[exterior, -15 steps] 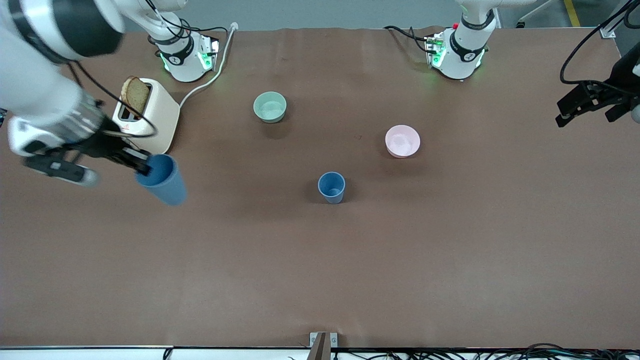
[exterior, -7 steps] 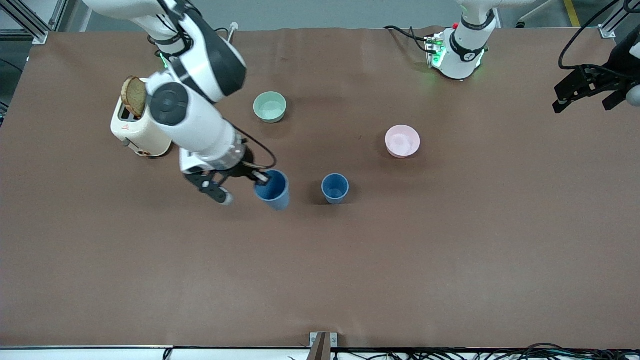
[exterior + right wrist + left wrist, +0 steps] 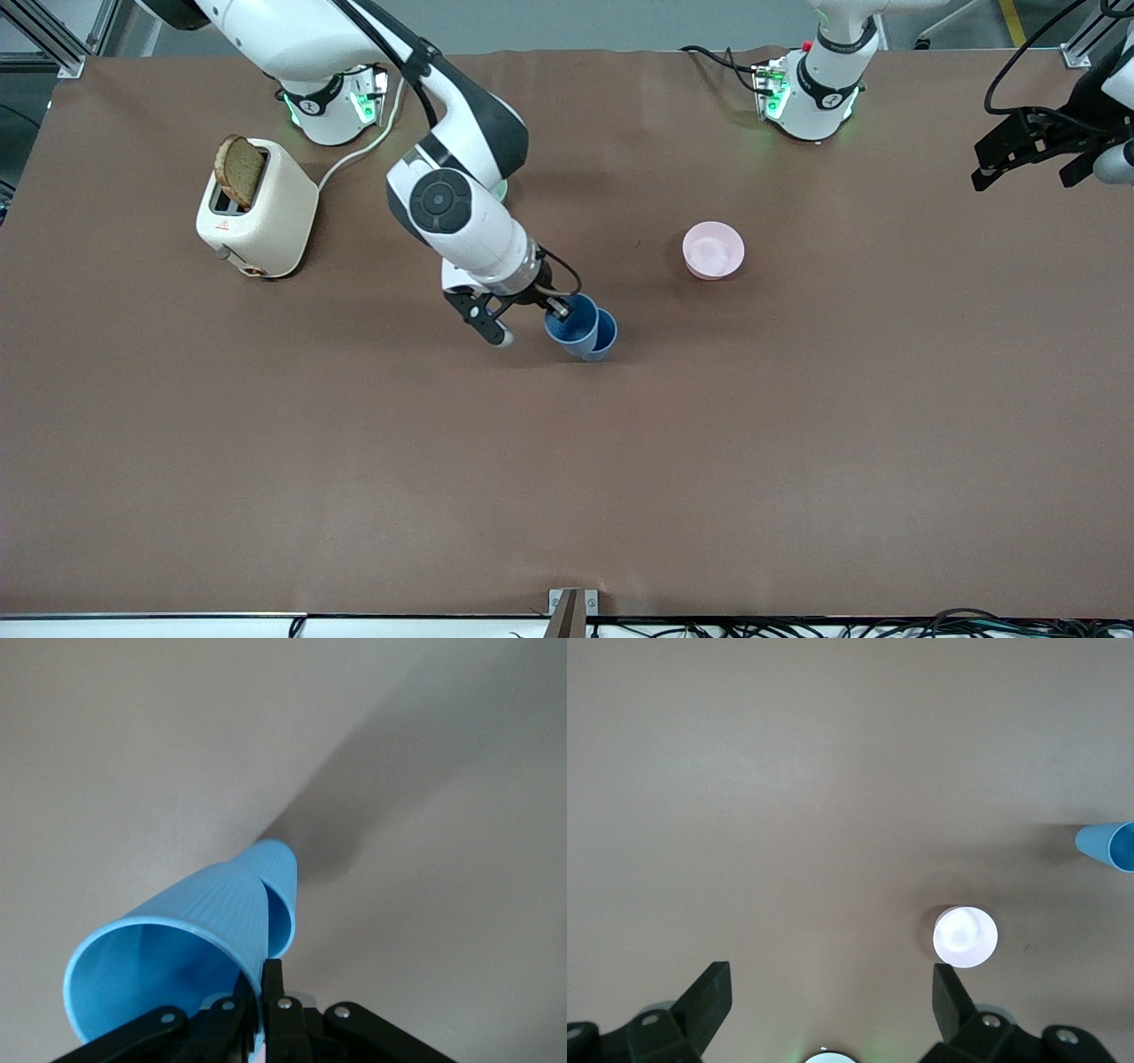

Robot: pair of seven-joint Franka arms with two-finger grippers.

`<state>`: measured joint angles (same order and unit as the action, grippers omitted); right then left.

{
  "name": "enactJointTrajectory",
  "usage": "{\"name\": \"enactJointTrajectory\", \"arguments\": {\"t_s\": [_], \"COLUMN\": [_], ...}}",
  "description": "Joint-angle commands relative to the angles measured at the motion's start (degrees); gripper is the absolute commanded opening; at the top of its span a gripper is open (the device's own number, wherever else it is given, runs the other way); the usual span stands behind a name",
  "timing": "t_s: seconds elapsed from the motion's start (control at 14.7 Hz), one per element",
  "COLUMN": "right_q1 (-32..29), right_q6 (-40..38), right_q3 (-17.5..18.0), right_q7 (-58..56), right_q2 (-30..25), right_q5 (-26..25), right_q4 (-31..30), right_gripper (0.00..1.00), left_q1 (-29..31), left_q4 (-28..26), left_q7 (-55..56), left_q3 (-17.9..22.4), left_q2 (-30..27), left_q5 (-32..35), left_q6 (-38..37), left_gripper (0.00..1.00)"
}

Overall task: Stack blue cups with both arms
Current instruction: 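Lower the blue cup into the other cup and open the right gripper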

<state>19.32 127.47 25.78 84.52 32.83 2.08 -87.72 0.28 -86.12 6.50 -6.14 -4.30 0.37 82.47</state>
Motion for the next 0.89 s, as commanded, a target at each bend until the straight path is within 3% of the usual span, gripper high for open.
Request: {"name": "enactJointTrajectory", "arguments": {"t_s": [0.0, 0.68, 0.75, 0.82], "right_q1": [-0.7, 0.4, 0.4, 0.4], "right_q6": [-1.0, 1.2, 1.3, 1.7], "right_q3": [2.3, 2.3, 2.3, 2.3], "right_q7": [3.2, 3.5, 3.5, 3.5], "right_q2": [0.0, 4.3, 4.5, 4.6], "right_q5": [-0.1, -5.0, -5.0, -5.0], "right_q4": [1.1, 0.5, 0.5, 0.5], "right_gripper": [0.00, 0.02, 0.03, 0.11], "left_q1": [0.3, 0.2, 0.4, 0.5], "left_q4": [-0.8, -0.1, -0.1, 0.1], "left_q7": [-1.5, -1.7, -1.7, -1.7], "left_q3": [-0.9, -1.2, -1.2, -1.2], "left_q2": [-0.5, 1.4, 1.4, 1.3], "left_q5": [-0.4, -0.3, -0.4, -0.3], "left_q6": [-0.7, -0.7, -0.7, -0.7], "left_gripper": [1.00, 1.00, 1.00, 1.00]}}
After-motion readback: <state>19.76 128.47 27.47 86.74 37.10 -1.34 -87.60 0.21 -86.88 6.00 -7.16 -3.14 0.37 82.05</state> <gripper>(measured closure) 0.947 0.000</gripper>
